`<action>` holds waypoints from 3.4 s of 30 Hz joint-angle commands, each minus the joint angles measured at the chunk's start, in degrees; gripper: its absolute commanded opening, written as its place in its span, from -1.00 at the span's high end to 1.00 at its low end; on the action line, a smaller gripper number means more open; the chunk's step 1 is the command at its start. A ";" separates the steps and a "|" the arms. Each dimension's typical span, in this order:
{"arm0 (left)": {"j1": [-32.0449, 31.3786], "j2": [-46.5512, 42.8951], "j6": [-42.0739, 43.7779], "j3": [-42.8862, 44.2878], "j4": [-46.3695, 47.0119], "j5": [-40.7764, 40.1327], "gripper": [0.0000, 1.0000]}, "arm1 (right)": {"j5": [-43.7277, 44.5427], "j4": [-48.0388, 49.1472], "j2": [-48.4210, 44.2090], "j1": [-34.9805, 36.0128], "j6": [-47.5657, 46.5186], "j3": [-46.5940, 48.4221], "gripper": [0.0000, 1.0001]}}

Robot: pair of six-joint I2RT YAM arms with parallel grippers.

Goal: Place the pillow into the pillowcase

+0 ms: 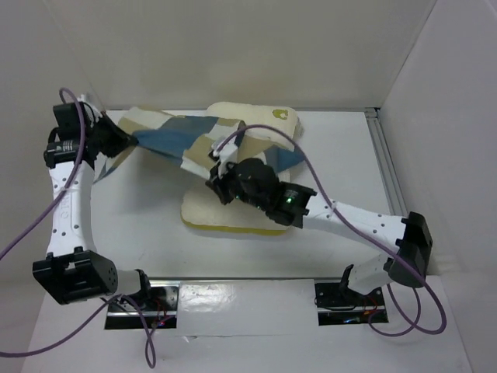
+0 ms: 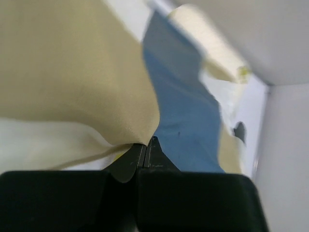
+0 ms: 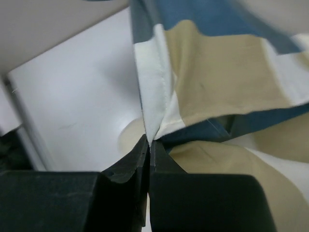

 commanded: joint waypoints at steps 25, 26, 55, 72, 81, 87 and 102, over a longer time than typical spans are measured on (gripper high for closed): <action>-30.66 27.81 14.66 1.99 0.87 -16.20 -0.92 | -21.19 -19.97 -5.72 -46.19 28.18 -16.01 -0.95; -32.41 29.14 14.66 2.00 -1.05 -17.69 -0.92 | -22.08 -19.96 -4.49 -47.06 28.19 -17.23 -0.95; -18.63 24.85 9.91 4.38 -6.88 -19.20 1.00 | -15.52 -15.47 -9.31 -50.84 33.73 -29.64 1.00; -14.58 22.13 10.61 -2.22 -0.81 -3.20 1.00 | -8.37 -20.49 -11.42 -61.66 31.18 -28.49 1.00; -14.06 23.63 6.84 -0.54 -6.78 -17.77 -1.00 | -5.65 -19.96 -10.37 -61.66 30.65 -28.49 1.00; -7.56 27.22 -2.39 -1.69 -11.80 -33.25 -1.00 | -7.67 -18.12 -10.37 -62.19 30.65 -28.49 1.00; -5.35 34.78 -3.18 -5.74 -9.51 -34.58 -0.93 | -10.13 -15.92 -10.37 -62.19 31.18 -29.55 1.00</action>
